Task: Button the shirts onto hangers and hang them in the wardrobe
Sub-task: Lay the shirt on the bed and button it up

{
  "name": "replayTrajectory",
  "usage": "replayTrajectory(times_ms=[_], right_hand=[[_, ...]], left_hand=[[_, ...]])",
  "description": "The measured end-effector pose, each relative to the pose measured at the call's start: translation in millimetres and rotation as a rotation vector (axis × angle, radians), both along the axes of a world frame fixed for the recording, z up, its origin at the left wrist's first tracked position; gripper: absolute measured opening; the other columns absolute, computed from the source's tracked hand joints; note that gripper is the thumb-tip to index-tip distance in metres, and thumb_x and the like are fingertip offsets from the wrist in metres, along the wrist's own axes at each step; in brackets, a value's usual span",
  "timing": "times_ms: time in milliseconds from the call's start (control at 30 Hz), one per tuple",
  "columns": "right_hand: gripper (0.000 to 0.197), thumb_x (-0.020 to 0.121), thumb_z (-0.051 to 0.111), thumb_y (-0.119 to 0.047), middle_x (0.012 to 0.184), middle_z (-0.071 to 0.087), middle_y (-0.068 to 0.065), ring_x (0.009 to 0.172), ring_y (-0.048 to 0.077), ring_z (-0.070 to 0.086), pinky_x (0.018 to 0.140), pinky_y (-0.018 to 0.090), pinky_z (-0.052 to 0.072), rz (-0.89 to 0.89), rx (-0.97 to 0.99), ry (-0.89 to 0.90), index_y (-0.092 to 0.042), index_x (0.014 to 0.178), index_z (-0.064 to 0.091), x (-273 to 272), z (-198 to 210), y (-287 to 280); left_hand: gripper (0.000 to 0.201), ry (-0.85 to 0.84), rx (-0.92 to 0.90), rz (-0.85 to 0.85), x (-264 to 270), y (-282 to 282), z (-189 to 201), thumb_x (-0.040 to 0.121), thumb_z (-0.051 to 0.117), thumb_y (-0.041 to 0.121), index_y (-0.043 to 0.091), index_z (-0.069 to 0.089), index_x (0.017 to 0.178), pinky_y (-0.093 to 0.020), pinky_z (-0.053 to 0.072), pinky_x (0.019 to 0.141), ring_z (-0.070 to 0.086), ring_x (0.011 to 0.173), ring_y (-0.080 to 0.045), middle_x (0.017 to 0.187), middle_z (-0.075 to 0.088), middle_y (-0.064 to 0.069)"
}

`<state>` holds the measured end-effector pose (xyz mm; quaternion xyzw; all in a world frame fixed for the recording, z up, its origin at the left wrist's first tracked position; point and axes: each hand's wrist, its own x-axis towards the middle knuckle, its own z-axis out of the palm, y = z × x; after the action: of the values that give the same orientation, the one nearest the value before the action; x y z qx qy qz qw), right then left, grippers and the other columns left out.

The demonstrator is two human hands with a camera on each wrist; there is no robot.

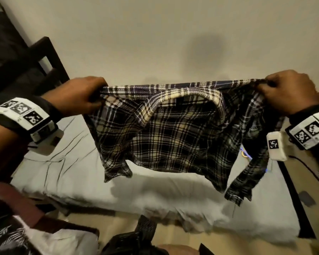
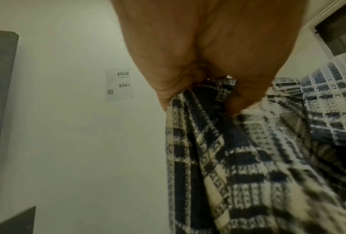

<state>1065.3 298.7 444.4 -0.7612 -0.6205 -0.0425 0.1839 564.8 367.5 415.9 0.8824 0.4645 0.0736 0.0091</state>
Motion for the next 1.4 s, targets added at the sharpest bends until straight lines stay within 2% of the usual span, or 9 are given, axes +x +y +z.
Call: replayTrajectory(times_ms=[333, 500, 600, 767, 833, 933, 1033, 1267, 1400], right_hand=[[0.022, 0.093, 0.06, -0.025, 0.087, 0.07, 0.018, 0.088, 0.036, 0.064, 0.078, 0.044, 0.052, 0.124, -0.158, 0.2, -0.008, 0.091, 0.074, 16, -45, -55], [0.022, 0.093, 0.062, -0.015, 0.074, 0.066, 0.019, 0.076, 0.03, 0.063, 0.072, 0.04, 0.048, 0.197, -0.221, 0.357, 0.0, 0.078, 0.067, 18, -64, -86], [0.017, 0.094, 0.062, -0.01, 0.053, 0.063, -0.001, 0.046, 0.009, 0.058, 0.047, 0.022, 0.043, 0.208, -0.28, 0.536, -0.011, 0.081, 0.075, 22, -75, -104], [0.03, 0.095, 0.061, -0.008, 0.046, 0.054, 0.016, 0.029, 0.025, 0.041, 0.03, 0.043, 0.025, 0.28, -0.358, 0.712, -0.022, 0.072, 0.074, 23, -79, -123], [0.015, 0.088, 0.068, -0.028, 0.054, 0.057, 0.028, 0.032, 0.034, 0.046, 0.029, 0.046, 0.03, 0.29, -0.383, 0.807, -0.021, 0.079, 0.077, 20, -75, -119], [0.067, 0.054, 0.073, -0.076, 0.074, 0.062, 0.039, 0.056, 0.056, 0.057, 0.036, 0.056, 0.041, 0.261, -0.441, 0.907, -0.019, 0.089, 0.078, 22, -74, -102], [0.088, 0.04, 0.071, -0.089, 0.083, 0.059, 0.044, 0.067, 0.06, 0.056, 0.045, 0.058, 0.045, 0.2, -0.452, 0.925, -0.019, 0.093, 0.078, 26, -86, -65], [0.021, 0.093, 0.068, -0.026, 0.054, 0.047, 0.025, 0.039, 0.018, 0.038, 0.044, 0.023, 0.033, 0.018, -0.504, 0.812, -0.007, 0.092, 0.078, 18, -171, 81], [0.027, 0.093, 0.068, -0.028, 0.06, 0.052, 0.014, 0.053, 0.022, 0.047, 0.052, 0.03, 0.039, -0.083, -0.658, 0.666, -0.003, 0.088, 0.075, 12, -253, 195]], left_hand=[[0.009, -0.158, -0.023, 0.39, 30, -70, -40, 0.097, 0.062, 0.014, 0.008, 0.068, 0.098, -0.043, 0.044, 0.068, 0.063, 0.086, -0.041, 0.088, 0.067, -0.02], [0.009, -0.424, -0.379, 0.386, 15, -115, -69, 0.099, 0.064, 0.025, 0.033, 0.067, 0.097, -0.042, 0.052, 0.084, 0.067, 0.095, -0.022, 0.088, 0.07, 0.004], [0.029, -0.373, -0.512, 0.346, 7, -145, -73, 0.097, 0.063, 0.023, 0.052, 0.065, 0.1, -0.025, 0.049, 0.076, 0.065, 0.094, 0.002, 0.099, 0.07, 0.02], [0.069, -0.227, -0.64, 0.331, 5, -169, -68, 0.091, 0.062, 0.013, 0.081, 0.052, 0.094, -0.012, 0.044, 0.087, 0.047, 0.1, 0.032, 0.098, 0.043, 0.065], [0.076, -0.267, -0.62, 0.319, 0, -167, -69, 0.092, 0.061, 0.012, 0.086, 0.045, 0.1, -0.015, 0.046, 0.089, 0.055, 0.105, 0.019, 0.106, 0.06, 0.047], [0.038, -0.615, -0.665, 0.364, -1, -147, -72, 0.096, 0.058, 0.004, 0.037, 0.071, 0.11, -0.023, 0.054, 0.089, 0.068, 0.104, -0.01, 0.109, 0.073, 0.007], [0.026, -0.832, -0.632, 0.448, 13, -109, -80, 0.098, 0.049, -0.008, 0.009, 0.066, 0.109, -0.02, 0.055, 0.075, 0.067, 0.092, -0.015, 0.098, 0.072, -0.003], [0.005, -0.441, -0.427, 0.439, 15, 54, -181, 0.101, 0.06, 0.025, 0.024, 0.063, 0.104, -0.038, 0.05, 0.08, 0.064, 0.092, -0.022, 0.096, 0.069, 0.002], [0.012, -0.375, -0.503, 0.446, 21, 178, -275, 0.099, 0.062, 0.028, 0.017, 0.065, 0.097, -0.038, 0.045, 0.075, 0.063, 0.09, -0.028, 0.094, 0.069, -0.006]])
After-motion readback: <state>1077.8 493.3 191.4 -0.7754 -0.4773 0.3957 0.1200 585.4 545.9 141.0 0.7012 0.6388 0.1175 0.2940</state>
